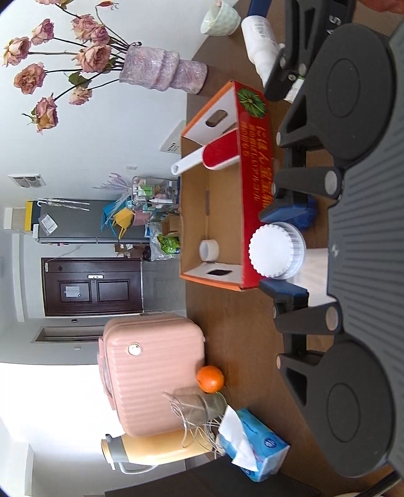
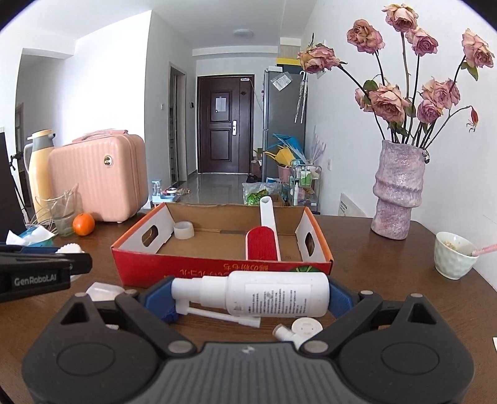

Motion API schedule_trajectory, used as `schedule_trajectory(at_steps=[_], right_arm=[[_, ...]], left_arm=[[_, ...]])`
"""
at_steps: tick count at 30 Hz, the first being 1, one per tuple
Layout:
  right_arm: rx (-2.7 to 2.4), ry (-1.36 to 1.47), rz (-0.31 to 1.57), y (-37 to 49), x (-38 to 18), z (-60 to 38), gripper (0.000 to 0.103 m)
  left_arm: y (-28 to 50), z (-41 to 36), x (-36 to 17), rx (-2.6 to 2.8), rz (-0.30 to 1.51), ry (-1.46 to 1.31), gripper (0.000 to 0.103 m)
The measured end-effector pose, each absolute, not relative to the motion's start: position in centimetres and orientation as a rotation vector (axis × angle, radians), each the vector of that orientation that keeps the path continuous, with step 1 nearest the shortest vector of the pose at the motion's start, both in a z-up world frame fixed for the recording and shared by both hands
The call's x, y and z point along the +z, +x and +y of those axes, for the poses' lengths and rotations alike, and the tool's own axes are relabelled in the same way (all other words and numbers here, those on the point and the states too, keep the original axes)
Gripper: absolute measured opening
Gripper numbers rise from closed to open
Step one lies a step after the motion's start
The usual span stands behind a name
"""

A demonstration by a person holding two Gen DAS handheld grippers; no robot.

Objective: Organize rigid objects
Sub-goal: 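Carry the white cap with the left tool while the right tool carries the spray bottle over the box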

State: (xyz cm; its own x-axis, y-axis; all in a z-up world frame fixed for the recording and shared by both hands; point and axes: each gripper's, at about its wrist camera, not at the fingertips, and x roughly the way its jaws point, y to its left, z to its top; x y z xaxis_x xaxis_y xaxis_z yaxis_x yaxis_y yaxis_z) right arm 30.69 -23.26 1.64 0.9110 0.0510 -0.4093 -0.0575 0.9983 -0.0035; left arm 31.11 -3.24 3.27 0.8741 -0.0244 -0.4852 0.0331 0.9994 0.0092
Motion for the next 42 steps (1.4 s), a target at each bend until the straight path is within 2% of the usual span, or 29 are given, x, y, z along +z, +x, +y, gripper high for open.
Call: schedule_trajectory(at_steps=[42], right_arm=[[-0.025, 0.063, 0.432, 46.0, 2.1, -23.5, 0.097]], left_arm=[[45.8, -4.3, 3.6, 0.022, 0.500, -0.045, 0.041]])
